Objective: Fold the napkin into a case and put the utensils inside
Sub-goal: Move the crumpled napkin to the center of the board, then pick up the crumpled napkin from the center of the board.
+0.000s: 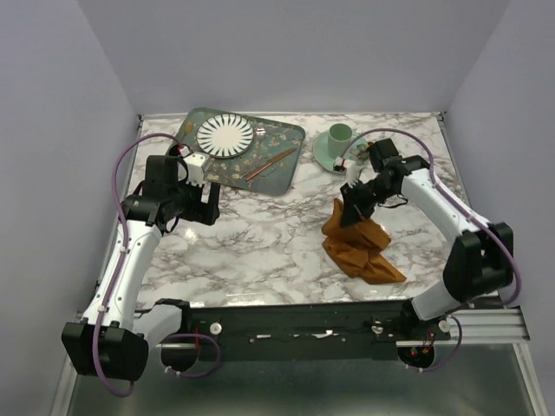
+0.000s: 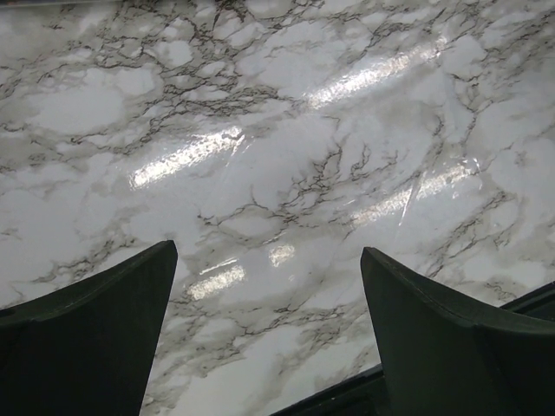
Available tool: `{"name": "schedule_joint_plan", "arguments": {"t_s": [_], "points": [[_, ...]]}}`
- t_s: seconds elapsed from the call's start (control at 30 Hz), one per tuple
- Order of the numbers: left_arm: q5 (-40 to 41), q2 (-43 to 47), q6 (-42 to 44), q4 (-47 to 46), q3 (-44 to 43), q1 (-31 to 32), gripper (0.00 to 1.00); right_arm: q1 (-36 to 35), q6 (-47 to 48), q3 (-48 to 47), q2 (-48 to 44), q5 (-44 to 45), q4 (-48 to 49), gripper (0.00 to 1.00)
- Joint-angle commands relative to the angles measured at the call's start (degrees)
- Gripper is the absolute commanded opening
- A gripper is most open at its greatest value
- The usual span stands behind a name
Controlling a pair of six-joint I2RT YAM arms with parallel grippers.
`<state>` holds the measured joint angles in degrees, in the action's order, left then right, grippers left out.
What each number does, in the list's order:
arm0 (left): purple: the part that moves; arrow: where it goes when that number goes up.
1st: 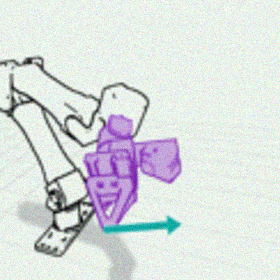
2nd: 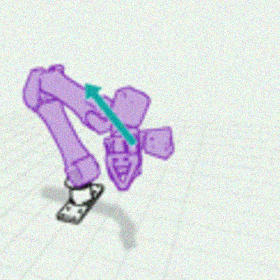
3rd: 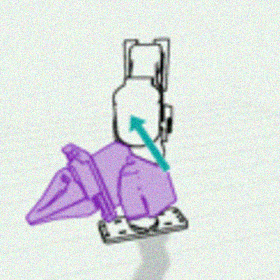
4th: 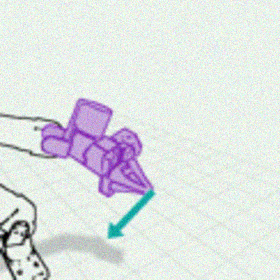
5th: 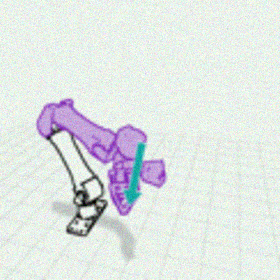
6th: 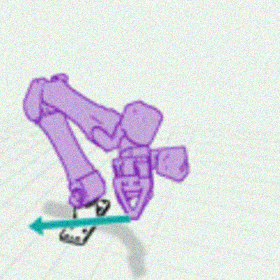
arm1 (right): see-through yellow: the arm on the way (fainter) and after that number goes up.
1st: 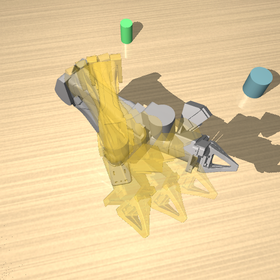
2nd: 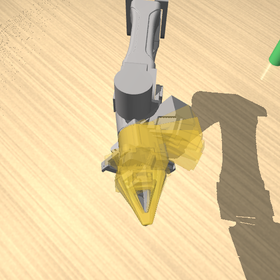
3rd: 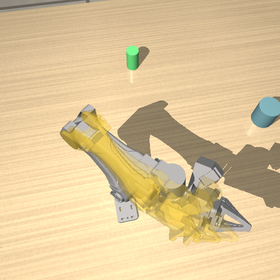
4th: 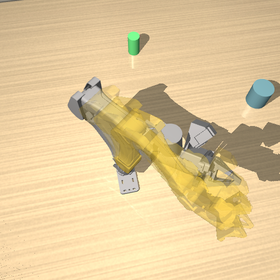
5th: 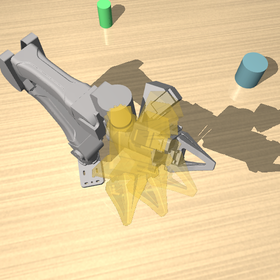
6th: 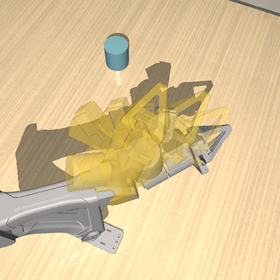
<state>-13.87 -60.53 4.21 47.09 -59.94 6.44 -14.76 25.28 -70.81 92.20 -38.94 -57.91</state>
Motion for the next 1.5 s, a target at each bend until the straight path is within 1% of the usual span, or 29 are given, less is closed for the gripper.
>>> {"name": "schedule_joint_plan", "arguments": {"t_s": [0.0, 0.03, 0.13, 0.17, 0.2, 0.23, 0.27, 0.3, 0.33, 0.4, 0.5, 0.53, 0.57, 0.63, 0.67, 0.7, 0.73, 0.8, 0.93, 1.0, 1.07, 1.27, 1.37, 1.4, 1.47], "points": [[-8.70, -1.25, 2.38, 0.37, -3.51, -0.20, 0.99, -8.07, -4.97, -2.15, -12.12, -5.81, 10.34, 0.01], [-12.29, -1.60, 2.65, 0.11, -3.69, -0.20, 0.99, -8.87, -4.80, -0.32, -14.40, -5.19, 11.49, 0.01], [-17.92, -2.48, 4.66, -0.68, -2.82, -0.20, 0.99, -13.78, -1.91, 4.87, -19.23, -1.94, 14.66, 0.01], [-18.82, -2.75, 5.45, -1.12, -2.29, -0.11, 0.99, -15.80, -0.94, 8.80, -19.69, 1.90, 14.75, 0.13], [-19.26, -3.10, 6.59, -1.99, -1.59, 0.15, 0.99, -19.74, 1.94, 10.23, -19.69, 2.89, 13.02, 0.29], [-19.61, -3.19, 7.39, -2.52, -0.36, 0.15, 0.99, -21.26, 3.27, 11.29, -19.26, 3.08, 11.34, 0.47], [-20.49, -3.27, 7.92, -3.14, 0.35, 0.24, 0.99, -22.23, 3.90, 12.70, -18.21, 2.73, 9.85, 0.75], [-20.67, -3.62, 8.53, -4.02, 1.05, 0.68, 0.99, -22.32, 4.60, 12.97, -17.85, 1.68, 7.40, 0.83], [-21.11, -3.80, 10.02, -4.37, 2.10, 0.94, 0.99, -22.41, 4.26, 13.23, -18.11, 1.85, 7.20, 0.85], [-21.55, -4.50, 11.69, -4.64, 2.99, 2.08, 0.99, -21.63, 3.03, 13.85, -20.91, 3.34, 8.24, 0.93], [-20.85, -5.56, 14.51, -5.16, 4.92, 6.82, 0.98, -19.17, 1.10, 13.77, -23.99, 4.83, 9.57, 0.95], [-20.41, -5.73, 14.77, -5.69, 6.23, 9.71, 0.97, -18.47, 0.74, 13.68, -23.91, 5.45, 9.57, 0.95], [-20.06, -6.08, 14.69, -6.13, 6.85, 11.39, 0.97, -17.68, 0.39, 13.50, -23.56, 5.97, 9.57, 0.95], [-20.49, -6.96, 13.55, -8.32, 8.52, 13.94, 0.94, -14.69, -0.49, 13.85, -21.72, 6.24, 9.13, 0.90], [-21.11, -7.58, 11.89, -9.20, 8.96, 16.22, 0.92, -13.55, -1.01, 13.94, -21.02, 5.46, 9.22, 0.88], [-21.72, -9.06, 11.53, -9.56, 8.88, 17.54, 0.87, -11.10, -2.06, 14.03, -20.23, 4.49, 9.22, 0.84], [-22.16, -9.77, 11.18, -9.82, 8.62, 18.86, 0.86, -9.77, -2.60, 13.94, -18.83, 3.35, 9.31, 0.84], [-23.74, -12.05, 10.13, -10.52, 8.26, 21.59, 0.86, -7.14, -3.83, 13.76, -17.50, 0.28, 9.22, 0.82], [-26.64, -17.77, 9.59, -10.97, 7.30, 26.25, 0.86, -5.10, -5.15, 13.15, -14.87, -2.01, 9.40, 0.81], [-29.63, -20.83, 8.46, -12.89, 6.77, 28.53, 0.85, -3.79, -5.94, 12.80, -13.63, -3.77, 9.48, 0.80], [-31.73, -22.17, 5.65, -15.61, 8.43, 29.68, 0.85, -2.64, -6.29, 12.62, -12.76, -4.91, 9.31, 0.80], [-36.05, -23.84, 1.43, -25.55, 15.11, 32.41, 0.84, 0.70, -5.42, 12.09, -12.49, -5.36, 7.55, 0.80], [-36.14, -26.21, -0.51, -28.80, 15.99, 33.03, 0.83, 1.67, -4.89, 12.01, -12.22, -5.53, 6.93, 0.80], [-36.05, -27.96, -2.60, -30.29, 16.00, 33.03, 0.82, 1.93, -4.89, 12.01, -12.05, -5.80, 6.67, 0.80], [-36.84, -29.55, -3.33, -30.65, 15.04, 33.03, 0.81, 2.28, -4.89, 11.74, -11.70, -6.41, 6.50, 0.80]]}}
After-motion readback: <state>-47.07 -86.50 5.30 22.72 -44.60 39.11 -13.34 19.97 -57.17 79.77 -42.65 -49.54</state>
